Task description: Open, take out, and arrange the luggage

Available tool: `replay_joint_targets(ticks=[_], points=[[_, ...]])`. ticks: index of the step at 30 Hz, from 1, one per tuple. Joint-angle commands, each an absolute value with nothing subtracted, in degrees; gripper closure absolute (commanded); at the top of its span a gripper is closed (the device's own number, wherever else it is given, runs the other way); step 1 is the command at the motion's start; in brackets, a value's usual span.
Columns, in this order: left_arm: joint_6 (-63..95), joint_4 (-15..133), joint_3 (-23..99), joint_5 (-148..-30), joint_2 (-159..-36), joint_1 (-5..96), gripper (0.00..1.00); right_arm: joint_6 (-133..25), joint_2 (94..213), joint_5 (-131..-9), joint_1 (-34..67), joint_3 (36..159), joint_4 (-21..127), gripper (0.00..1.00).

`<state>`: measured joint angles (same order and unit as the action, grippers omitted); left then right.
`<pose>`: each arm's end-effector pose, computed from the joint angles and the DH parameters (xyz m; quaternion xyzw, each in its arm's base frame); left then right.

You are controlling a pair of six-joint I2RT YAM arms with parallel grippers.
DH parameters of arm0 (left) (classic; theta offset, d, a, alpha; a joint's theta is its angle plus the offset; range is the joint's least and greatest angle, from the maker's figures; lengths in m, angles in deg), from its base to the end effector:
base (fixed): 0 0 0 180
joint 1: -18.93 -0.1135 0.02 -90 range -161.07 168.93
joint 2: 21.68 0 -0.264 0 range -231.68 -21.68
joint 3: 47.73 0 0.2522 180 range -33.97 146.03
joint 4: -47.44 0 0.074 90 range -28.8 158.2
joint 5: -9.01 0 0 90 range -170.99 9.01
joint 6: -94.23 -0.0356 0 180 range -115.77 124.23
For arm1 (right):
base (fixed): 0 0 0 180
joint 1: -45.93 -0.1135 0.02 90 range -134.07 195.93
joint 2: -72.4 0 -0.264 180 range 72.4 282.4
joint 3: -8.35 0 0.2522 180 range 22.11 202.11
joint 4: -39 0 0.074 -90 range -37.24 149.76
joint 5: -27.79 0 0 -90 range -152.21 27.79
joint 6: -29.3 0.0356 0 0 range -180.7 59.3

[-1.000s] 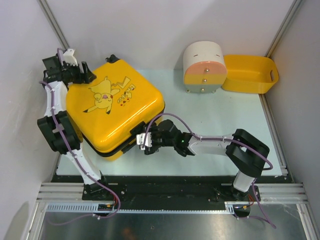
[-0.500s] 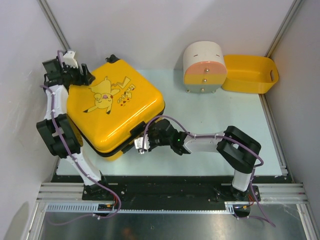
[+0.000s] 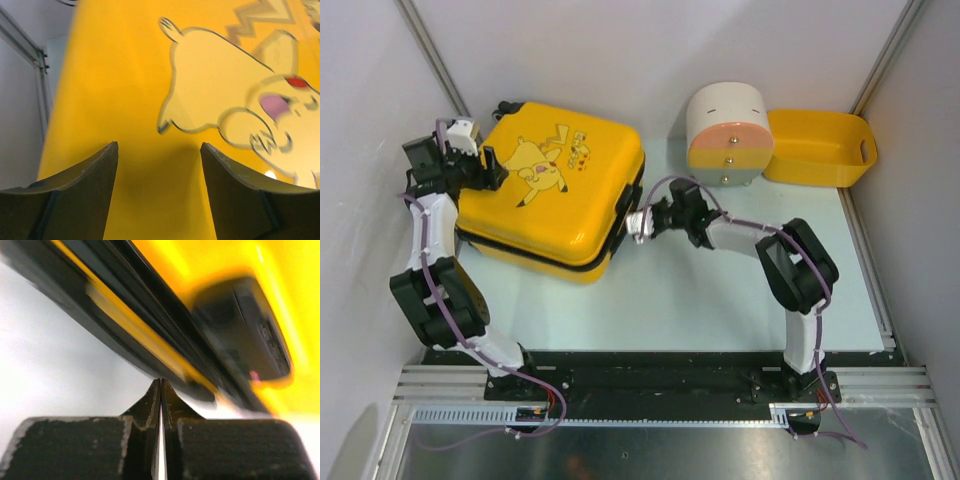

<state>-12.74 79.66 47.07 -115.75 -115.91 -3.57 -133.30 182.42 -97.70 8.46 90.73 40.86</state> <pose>0.3584 0.1265 0.3251 0.1052 0.8393 -0.0884 0.5260 0.3235 0.2740 0.1938 -0.7622 0.3457 0.1062 0.5369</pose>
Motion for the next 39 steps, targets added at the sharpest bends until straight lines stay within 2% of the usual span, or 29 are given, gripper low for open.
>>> replay_joint_targets(ticks=[1,2,3,4,6,10,16,23,28,32,33,39], points=[[-7.20,105.94,39.25,-115.44,-119.33,-3.04,0.29,-135.60,185.87,-76.99,16.40,98.57,34.47,0.88],[-6.84,105.94,39.07,-115.62,-118.97,-3.04,0.29,-134.11,183.86,-76.72,16.49,99.19,36.31,0.82],[-6.75,106.02,38.98,-115.88,-118.62,-3.13,0.28,-130.96,182.28,-76.71,16.49,99.19,41.29,0.65],[-6.49,105.94,38.89,-115.97,-118.10,-3.04,0.27,-129.45,180.78,-77.41,16.58,99.19,44.56,0.55],[-6.05,106.03,38.81,-117.28,-118.09,-3.04,0.27,-125.15,176.93,-78.20,16.23,99.19,52.72,0.39],[-5.35,106.02,37.84,-119.57,-119.06,-2.61,0.28,-110.41,172.34,-81.98,16.14,99.19,64.52,0.28],[-2.54,104.97,34.33,-123.87,-120.73,0.20,0.31,-94.73,167.24,-90.94,16.05,98.93,74.73,0.24],[3.87,99.62,32.38,-127.13,-121.26,7.32,0.30,-86.01,162.67,-90.96,14.21,94.02,73.42,0.24],[5.02,98.82,41.77,-118.62,-118.80,4.44,0.16,-84.70,161.79,-88.76,13.85,93.30,72.98,0.24],[5.64,98.91,53.97,-114.22,-122.39,-2.93,0.09,-84.08,160.73,-87.26,13.77,92.87,72.98,0.23],[5.55,98.91,55.66,-112.91,-123.44,-3.74,0.02,-83.99,160.38,-87.09,13.77,92.52,72.89,0.23],[4.41,98.82,63.59,-109.30,-129.86,-5.94,0.00,-84.78,159.94,-86.21,12.89,92.25,73.24,0.21]])
